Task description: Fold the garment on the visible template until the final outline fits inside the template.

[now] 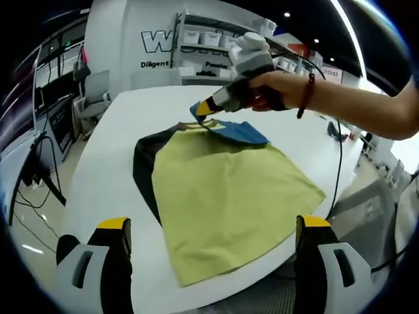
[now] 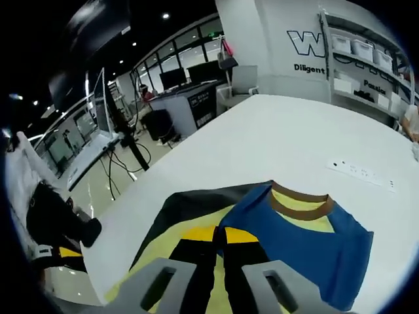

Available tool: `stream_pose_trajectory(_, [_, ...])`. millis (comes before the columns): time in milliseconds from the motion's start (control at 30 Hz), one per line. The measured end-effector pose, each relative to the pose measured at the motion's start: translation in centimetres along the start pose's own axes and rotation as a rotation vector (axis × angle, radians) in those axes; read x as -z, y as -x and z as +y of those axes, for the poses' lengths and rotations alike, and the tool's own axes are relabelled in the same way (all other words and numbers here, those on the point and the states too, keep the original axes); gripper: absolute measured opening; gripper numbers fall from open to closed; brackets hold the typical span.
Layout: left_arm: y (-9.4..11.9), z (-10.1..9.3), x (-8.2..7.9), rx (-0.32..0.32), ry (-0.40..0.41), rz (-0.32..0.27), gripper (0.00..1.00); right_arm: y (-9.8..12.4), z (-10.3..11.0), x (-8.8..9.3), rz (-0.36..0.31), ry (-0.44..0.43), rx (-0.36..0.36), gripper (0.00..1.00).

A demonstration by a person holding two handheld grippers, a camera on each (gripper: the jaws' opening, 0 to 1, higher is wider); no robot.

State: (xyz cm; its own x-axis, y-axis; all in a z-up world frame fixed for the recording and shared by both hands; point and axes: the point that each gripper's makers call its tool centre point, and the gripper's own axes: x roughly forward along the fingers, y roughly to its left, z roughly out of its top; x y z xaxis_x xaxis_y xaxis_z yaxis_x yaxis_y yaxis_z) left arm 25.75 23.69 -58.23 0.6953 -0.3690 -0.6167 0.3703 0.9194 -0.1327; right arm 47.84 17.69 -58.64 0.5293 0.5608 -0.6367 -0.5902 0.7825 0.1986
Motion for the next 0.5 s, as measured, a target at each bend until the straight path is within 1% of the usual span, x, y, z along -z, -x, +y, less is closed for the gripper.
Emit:
stream_pose_trajectory(100, [0.1,0.2,0.1,-0.005,0.0,0.003,0.99,-0.8,0.7,0.9,0.025,0.016,-0.012,0.0])
stream_pose_trajectory(167, [0.1,0.3,0.2,-0.007,0.001,0.005,0.99,-1.0,0.9,1.1,0.031,0.015,-0.013,0.0])
stream_pose_trajectory(200, [0.1,0.4,0.3,-0.006,0.004,0.007,0.99,-1.5,1.3,1.6,0.045,0.025,-0.023,0.0])
stream_pose_trajectory(500, [0.0,0.9,0.5,-0.014,0.012,0.01,0.99,-3.6,2.2,4.1,0.108,0.064,-0.045,0.0])
